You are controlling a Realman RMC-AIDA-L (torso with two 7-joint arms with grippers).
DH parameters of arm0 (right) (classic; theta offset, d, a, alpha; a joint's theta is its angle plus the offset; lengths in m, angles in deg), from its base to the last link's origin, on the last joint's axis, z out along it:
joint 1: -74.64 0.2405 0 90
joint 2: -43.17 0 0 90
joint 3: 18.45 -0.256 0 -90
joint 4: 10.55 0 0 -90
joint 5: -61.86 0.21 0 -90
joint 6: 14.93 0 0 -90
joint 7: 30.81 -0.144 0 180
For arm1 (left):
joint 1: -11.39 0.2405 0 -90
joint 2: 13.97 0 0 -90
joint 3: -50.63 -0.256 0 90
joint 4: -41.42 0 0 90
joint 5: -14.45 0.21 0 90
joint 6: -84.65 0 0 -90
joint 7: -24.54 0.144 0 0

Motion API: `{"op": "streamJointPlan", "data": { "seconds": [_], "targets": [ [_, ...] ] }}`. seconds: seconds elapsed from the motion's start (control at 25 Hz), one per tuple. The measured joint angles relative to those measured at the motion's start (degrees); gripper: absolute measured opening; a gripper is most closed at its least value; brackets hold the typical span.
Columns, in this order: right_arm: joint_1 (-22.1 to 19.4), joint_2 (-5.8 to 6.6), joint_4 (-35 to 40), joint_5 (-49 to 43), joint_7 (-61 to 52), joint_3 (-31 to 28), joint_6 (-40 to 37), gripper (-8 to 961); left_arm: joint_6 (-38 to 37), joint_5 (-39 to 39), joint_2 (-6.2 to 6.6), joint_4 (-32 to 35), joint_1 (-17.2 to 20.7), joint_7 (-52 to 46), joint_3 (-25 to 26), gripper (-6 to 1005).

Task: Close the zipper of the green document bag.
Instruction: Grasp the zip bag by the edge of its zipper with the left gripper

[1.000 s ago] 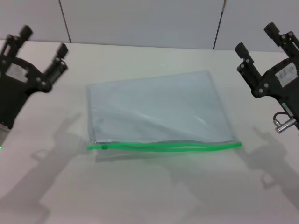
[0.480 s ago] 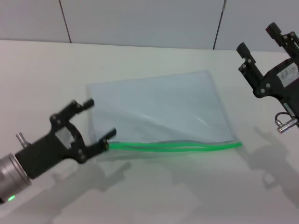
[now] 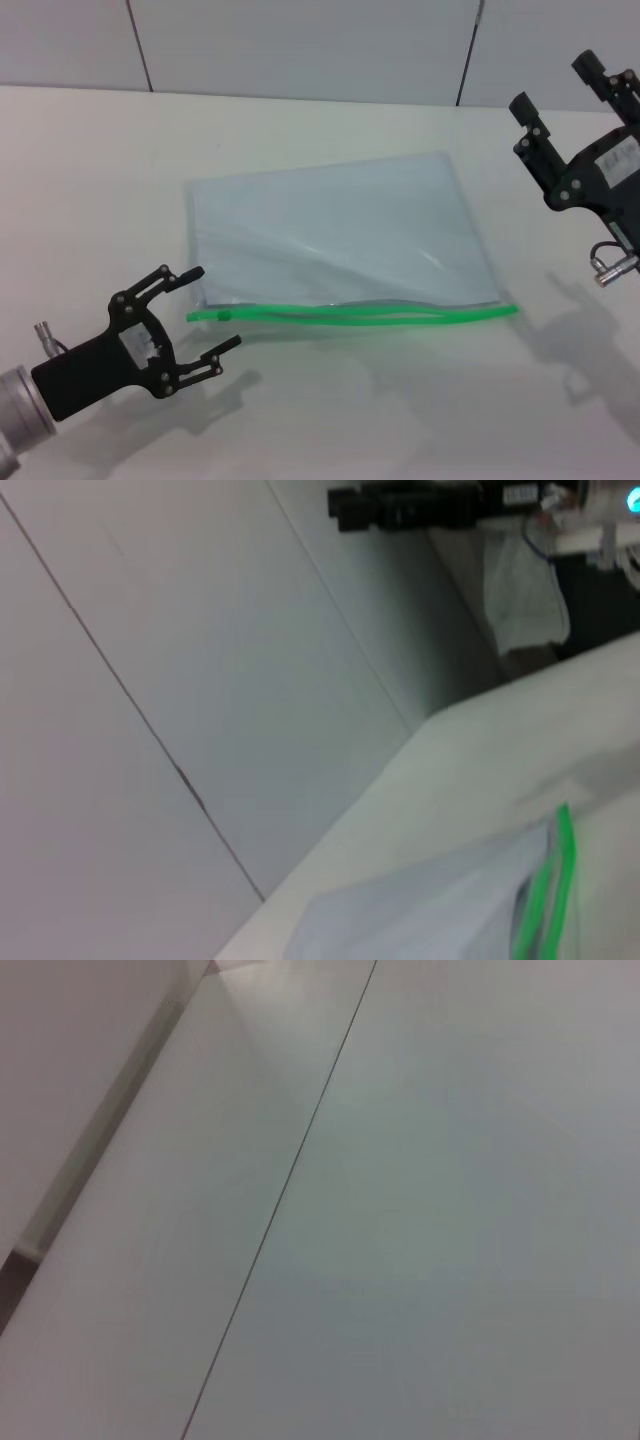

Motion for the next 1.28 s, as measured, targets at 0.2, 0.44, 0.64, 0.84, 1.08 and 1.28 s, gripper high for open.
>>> {"op": "streamJointPlan", "data": {
  "seconds": [0.2,0.44,0.64,0.84,1.08,1.28],
  "targets": [
    [0.02,0.0,0.0,0.04,0.02,0.0,0.01,618,3.78,-0.04,-0.1,-0.07,0.2,3.69,0.41,841],
    [0.05,0.0,0.0,0.05,0.08,0.0,0.03,618,7.55,-0.17,-0.14,0.02,-0.43,4.99,0.71,825],
    [0.05,0.0,0.0,0.0,0.08,0.0,-0.05,618,9.25,-2.06,-0.12,0.37,-1.1,7.82,0.86,812],
    [0.05,0.0,0.0,-0.13,0.09,0.0,-0.29,618,10.95,-3.35,-0.05,0.42,-2.79,8.21,0.83,799],
    [0.24,0.0,0.0,-0.28,0.08,0.0,-0.43,618,16.03,-3.2,-0.17,0.82,-5.11,8.85,0.27,783],
    [0.31,0.0,-0.06,-0.31,0.08,0.0,-0.49,617,19.58,-3.58,-0.06,3.55,-5.85,11.95,0.66,770]
  ]
}}
